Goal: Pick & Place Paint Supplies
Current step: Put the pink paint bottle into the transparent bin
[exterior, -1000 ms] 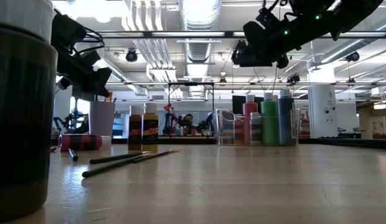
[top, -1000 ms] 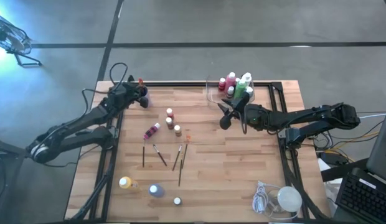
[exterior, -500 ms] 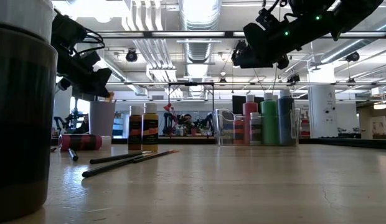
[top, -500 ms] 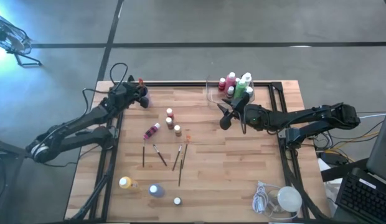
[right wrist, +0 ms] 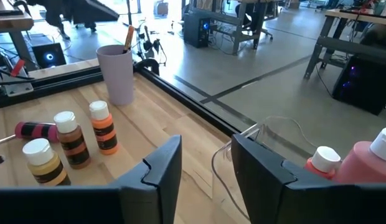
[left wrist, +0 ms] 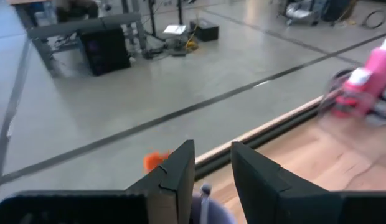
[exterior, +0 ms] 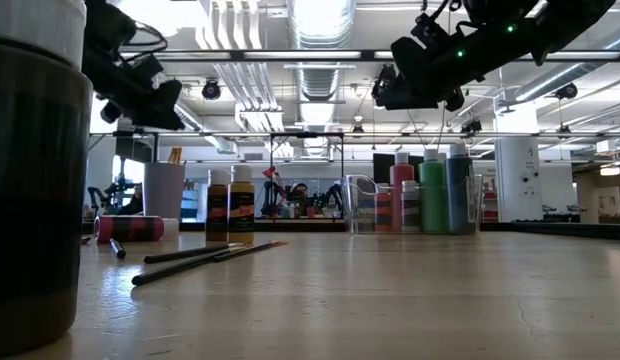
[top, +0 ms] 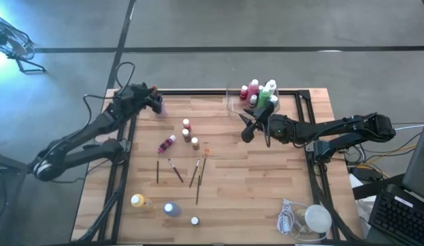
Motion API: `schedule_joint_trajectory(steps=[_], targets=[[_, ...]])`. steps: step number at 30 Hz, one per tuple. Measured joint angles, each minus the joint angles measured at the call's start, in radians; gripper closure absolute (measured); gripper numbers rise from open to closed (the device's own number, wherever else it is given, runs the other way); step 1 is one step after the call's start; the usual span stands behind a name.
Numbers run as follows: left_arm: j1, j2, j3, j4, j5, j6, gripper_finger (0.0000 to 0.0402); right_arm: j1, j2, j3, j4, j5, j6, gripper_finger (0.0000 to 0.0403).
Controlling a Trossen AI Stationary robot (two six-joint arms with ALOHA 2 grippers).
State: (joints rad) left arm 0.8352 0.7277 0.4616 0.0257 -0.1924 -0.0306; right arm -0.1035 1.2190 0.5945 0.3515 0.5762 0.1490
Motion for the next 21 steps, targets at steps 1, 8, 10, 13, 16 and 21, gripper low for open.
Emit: schedule_joint_trajectory(steps=[1, 8, 10, 13, 16, 21], targets=[[0.000, -0.010, 0.018, -0.020, 0.012, 0.000, 0.0291, 0.000, 0.000, 0.000, 0.000, 0.000, 0.000, 0.0276], [0.000, -0.069, 0.164, -0.139, 0.233, -0.017, 0.0291, 0.000, 0.000, 0.000, 0.000, 0.000, -0.003, 0.0296], [0.000, -0.082, 0.200, -0.154, 0.316, -0.049, 0.0291, 0.000, 0.000, 0.000, 0.000, 0.000, -0.003, 0.0302], [-0.005, -0.096, 0.245, -0.167, 0.463, -0.091, 0.0292, 0.000, 0.000, 0.000, 0.000, 0.000, -0.003, 0.0310], [-0.024, -0.106, 0.271, -0.168, 0.616, -0.121, 0.0291, 0.000, 0.000, 0.000, 0.000, 0.000, -0.003, 0.0319], [-0.099, -0.121, 0.278, -0.169, 0.752, -0.110, 0.0293, 0.000, 0.000, 0.000, 0.000, 0.000, -0.003, 0.0331]])
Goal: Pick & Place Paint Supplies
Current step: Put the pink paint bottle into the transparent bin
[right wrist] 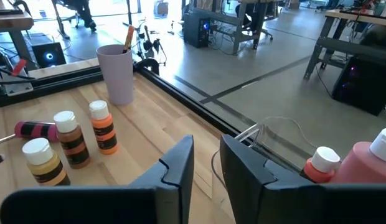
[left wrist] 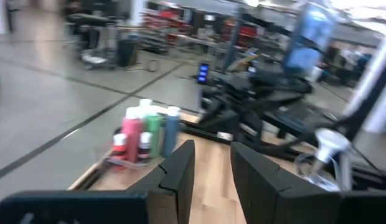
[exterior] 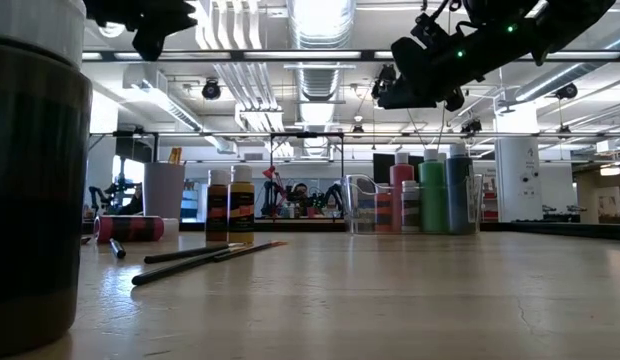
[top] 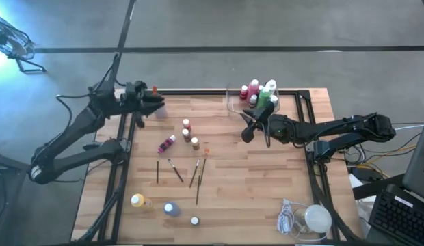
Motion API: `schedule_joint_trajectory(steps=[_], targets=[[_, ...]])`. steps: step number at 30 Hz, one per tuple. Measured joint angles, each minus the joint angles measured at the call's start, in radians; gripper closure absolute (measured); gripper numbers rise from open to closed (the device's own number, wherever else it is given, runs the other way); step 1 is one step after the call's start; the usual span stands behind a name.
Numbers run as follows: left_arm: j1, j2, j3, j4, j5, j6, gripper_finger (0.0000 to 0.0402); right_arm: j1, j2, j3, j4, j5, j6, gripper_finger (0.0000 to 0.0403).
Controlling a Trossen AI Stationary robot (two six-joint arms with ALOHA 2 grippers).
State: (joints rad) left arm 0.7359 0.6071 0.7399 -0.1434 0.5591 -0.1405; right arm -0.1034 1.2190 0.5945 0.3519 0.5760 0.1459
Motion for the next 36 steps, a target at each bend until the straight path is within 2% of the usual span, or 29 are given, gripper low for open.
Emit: schedule_joint_trajectory(steps=[5, 9, 22, 29, 36], targets=[[-0.120, -0.005, -0.024, -0.012, -0.005, 0.073, 0.0293, 0.000, 0.000, 0.000, 0.000, 0.000, 0.000, 0.0332], [-0.236, 0.002, -0.026, -0.048, -0.057, 0.111, 0.0293, 0.000, 0.000, 0.000, 0.000, 0.000, 0.001, 0.0320], [-0.666, -0.043, -0.006, -0.287, -0.389, 0.142, 0.0293, 0.000, 0.000, 0.000, -0.007, 0.000, 0.000, 0.0277], [-0.818, -0.055, -0.006, -0.393, -0.395, 0.097, 0.0294, 0.000, 0.000, 0.000, -0.012, 0.000, 0.000, 0.0258], [-0.896, -0.054, -0.008, -0.491, -0.406, 0.037, 0.0294, 0.000, 0.000, 0.000, -0.016, 0.000, 0.003, 0.0240]])
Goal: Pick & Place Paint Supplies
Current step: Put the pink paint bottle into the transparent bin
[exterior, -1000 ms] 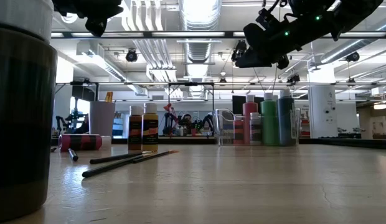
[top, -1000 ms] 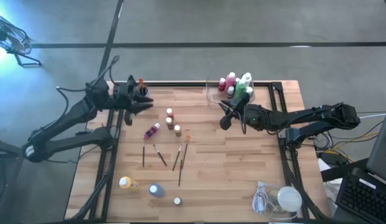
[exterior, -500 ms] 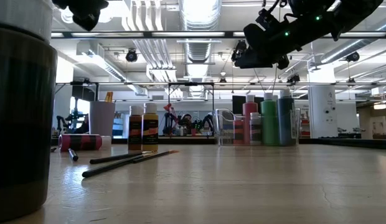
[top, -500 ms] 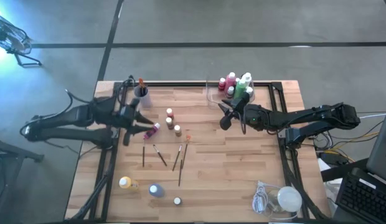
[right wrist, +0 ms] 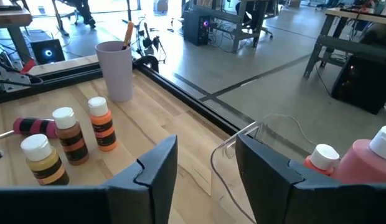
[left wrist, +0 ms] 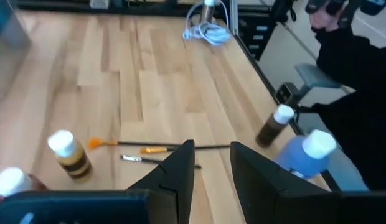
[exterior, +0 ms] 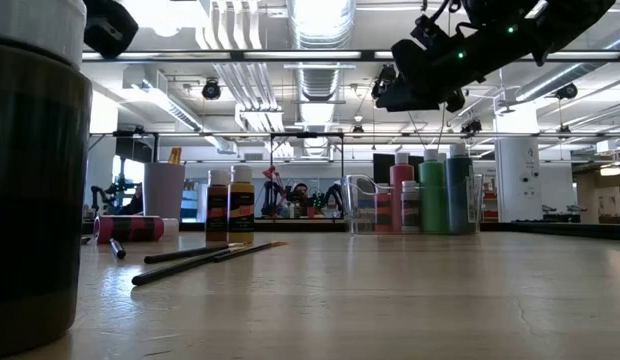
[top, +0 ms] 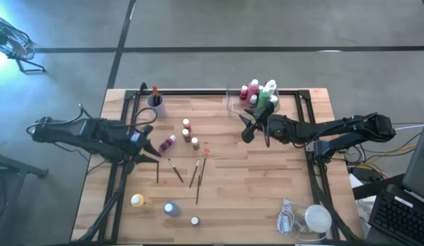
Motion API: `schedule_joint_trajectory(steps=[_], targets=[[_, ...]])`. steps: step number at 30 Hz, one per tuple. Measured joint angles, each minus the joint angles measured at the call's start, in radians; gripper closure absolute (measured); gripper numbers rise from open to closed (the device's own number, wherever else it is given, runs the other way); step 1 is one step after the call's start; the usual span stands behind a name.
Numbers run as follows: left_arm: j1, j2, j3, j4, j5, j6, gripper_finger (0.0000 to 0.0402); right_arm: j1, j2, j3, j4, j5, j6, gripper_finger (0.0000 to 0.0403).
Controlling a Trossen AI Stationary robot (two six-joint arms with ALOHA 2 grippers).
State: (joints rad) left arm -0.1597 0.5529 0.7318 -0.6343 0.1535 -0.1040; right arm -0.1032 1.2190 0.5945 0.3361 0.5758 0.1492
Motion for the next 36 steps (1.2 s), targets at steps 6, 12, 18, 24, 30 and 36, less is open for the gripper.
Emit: schedule_joint_trajectory(steps=[6, 12, 18, 24, 30, 36], targets=[[-0.085, -0.002, 0.000, -0.021, 0.001, -0.055, 0.0294, 0.000, 0.000, 0.000, -0.019, 0.000, 0.000, 0.0226], [-0.216, 0.003, -0.008, -0.032, -0.065, -0.129, 0.0294, 0.000, 0.000, 0.000, -0.019, 0.000, 0.000, 0.0214], [-0.383, 0.032, -0.018, -0.035, -0.269, -0.182, 0.0294, 0.000, 0.000, 0.000, -0.019, 0.000, 0.000, 0.0206], [-0.444, 0.063, -0.018, -0.074, -0.560, -0.263, 0.0294, 0.000, 0.000, 0.000, -0.019, 0.000, 0.021, 0.0214], [-0.437, 0.084, -0.018, -0.099, -0.789, -0.254, 0.0294, 0.000, 0.000, 0.000, -0.018, 0.000, 0.027, 0.0229], [-0.352, 0.086, -0.018, -0.107, -0.810, -0.232, 0.0294, 0.000, 0.000, 0.000, -0.004, 0.000, 0.027, 0.0241]])
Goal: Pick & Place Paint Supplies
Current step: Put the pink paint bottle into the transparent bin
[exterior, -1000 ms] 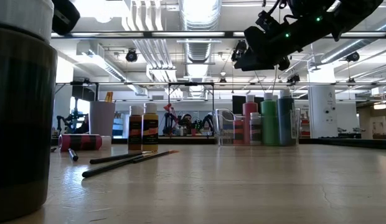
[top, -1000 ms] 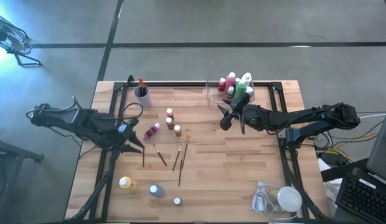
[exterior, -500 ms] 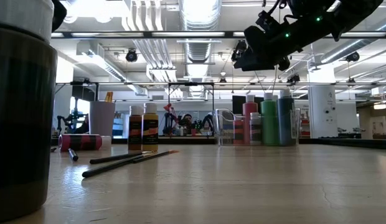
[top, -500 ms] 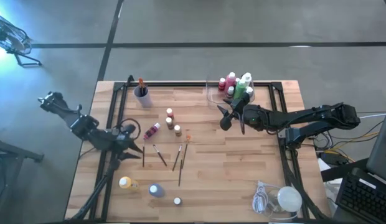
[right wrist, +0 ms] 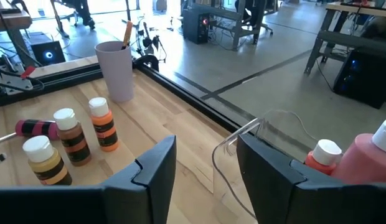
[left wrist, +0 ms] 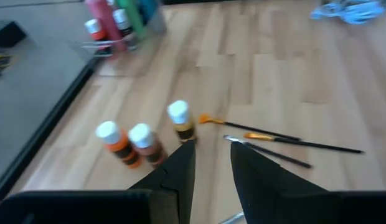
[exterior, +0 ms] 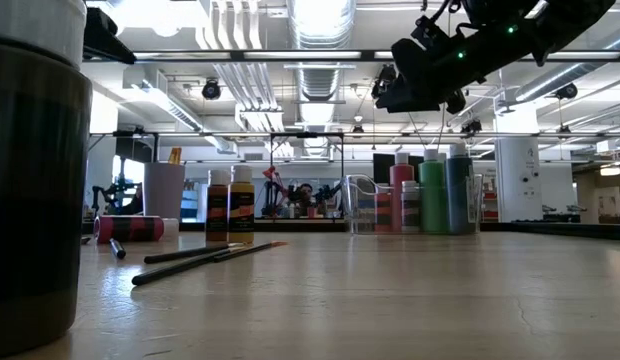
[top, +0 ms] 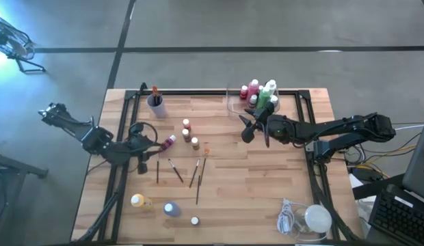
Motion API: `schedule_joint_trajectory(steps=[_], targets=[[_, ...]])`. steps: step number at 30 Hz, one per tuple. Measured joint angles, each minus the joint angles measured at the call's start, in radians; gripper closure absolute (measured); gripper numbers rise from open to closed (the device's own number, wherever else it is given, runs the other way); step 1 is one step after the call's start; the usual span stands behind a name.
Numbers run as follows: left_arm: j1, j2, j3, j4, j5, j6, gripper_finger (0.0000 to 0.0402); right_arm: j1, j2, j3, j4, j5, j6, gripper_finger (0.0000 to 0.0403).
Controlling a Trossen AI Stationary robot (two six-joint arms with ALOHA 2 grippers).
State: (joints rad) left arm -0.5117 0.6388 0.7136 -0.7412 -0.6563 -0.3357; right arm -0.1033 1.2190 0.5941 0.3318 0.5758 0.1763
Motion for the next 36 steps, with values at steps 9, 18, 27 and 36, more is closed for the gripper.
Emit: schedule_joint_trajectory(steps=[9, 18, 27, 36], targets=[[0.272, 0.026, -0.005, -0.003, 0.111, 0.099, 0.0294, 0.000, 0.000, 0.000, 0.000, -0.001, 0.007, 0.0243], [0.547, 0.073, -0.074, 0.155, 0.376, 0.261, 0.0294, 0.000, 0.000, 0.000, -0.001, -0.001, 0.004, 0.0215], [0.670, 0.140, -0.079, 0.213, 0.422, 0.280, 0.0294, 0.000, 0.000, 0.000, -0.014, -0.009, 0.000, 0.0190], [0.676, 0.250, -0.080, 0.311, 0.425, 0.261, 0.0293, 0.000, 0.000, 0.000, -0.014, -0.038, 0.004, 0.0171]])
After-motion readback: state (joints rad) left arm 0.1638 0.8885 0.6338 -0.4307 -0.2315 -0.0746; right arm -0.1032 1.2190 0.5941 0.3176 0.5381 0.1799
